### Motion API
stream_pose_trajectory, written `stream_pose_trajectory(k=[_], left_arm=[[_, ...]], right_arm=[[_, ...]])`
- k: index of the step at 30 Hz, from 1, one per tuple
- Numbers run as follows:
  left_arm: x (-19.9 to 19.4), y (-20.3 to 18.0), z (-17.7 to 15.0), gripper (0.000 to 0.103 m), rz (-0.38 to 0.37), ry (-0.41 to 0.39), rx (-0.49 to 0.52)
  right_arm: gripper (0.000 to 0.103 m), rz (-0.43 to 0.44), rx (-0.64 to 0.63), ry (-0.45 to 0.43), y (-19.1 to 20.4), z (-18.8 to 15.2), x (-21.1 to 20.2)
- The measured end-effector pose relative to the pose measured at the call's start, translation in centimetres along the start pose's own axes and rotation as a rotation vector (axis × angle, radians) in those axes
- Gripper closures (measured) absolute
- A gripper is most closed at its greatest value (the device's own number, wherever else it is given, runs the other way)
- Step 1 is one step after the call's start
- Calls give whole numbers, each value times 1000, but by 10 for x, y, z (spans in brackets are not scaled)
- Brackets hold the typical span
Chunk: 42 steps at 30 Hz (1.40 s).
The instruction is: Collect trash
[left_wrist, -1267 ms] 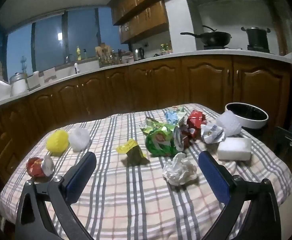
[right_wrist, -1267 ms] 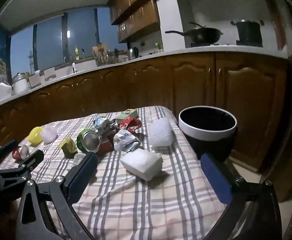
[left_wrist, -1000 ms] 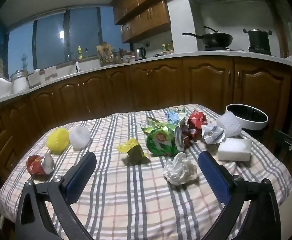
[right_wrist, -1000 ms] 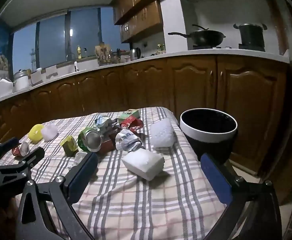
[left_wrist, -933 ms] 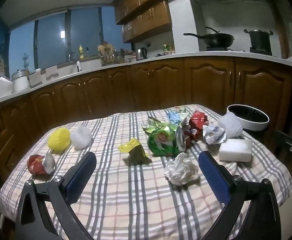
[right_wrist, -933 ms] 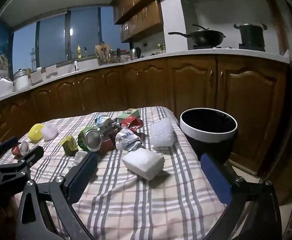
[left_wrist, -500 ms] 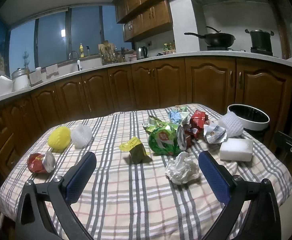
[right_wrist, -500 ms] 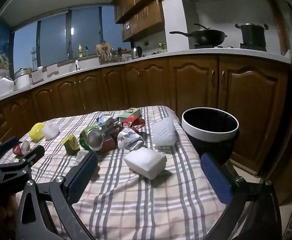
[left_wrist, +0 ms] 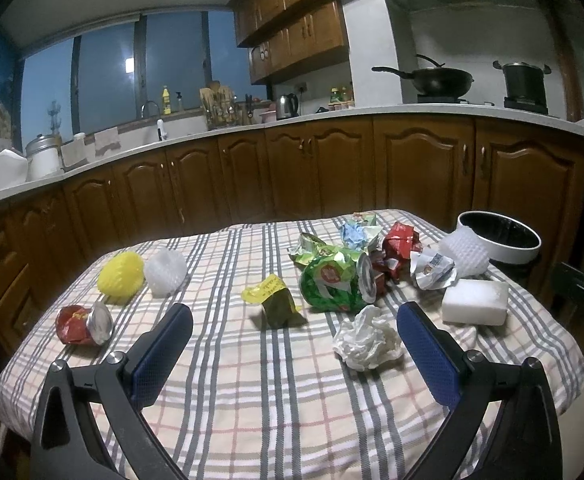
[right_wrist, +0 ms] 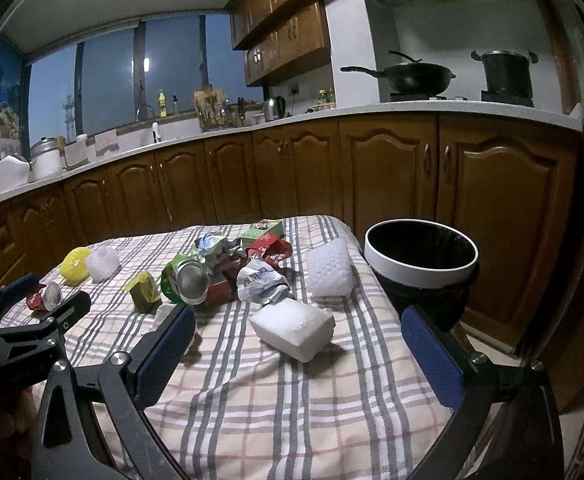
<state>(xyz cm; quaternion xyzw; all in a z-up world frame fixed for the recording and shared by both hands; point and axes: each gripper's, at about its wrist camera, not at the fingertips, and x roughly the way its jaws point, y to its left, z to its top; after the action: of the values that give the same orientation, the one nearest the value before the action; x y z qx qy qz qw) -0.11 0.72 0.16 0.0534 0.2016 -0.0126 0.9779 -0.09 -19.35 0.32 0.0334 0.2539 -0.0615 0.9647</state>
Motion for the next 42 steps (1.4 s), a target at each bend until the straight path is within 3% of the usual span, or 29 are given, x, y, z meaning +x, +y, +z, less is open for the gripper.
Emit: stream_pose_trajectory(k=[24, 42], left_arm=[[5, 3, -2, 1, -8, 11, 0], [34, 0, -2, 1, -41, 104, 3]], right_arm=[[0, 33, -1, 33, 0, -2, 6], [4, 101, 34, 126, -14, -4, 33]])
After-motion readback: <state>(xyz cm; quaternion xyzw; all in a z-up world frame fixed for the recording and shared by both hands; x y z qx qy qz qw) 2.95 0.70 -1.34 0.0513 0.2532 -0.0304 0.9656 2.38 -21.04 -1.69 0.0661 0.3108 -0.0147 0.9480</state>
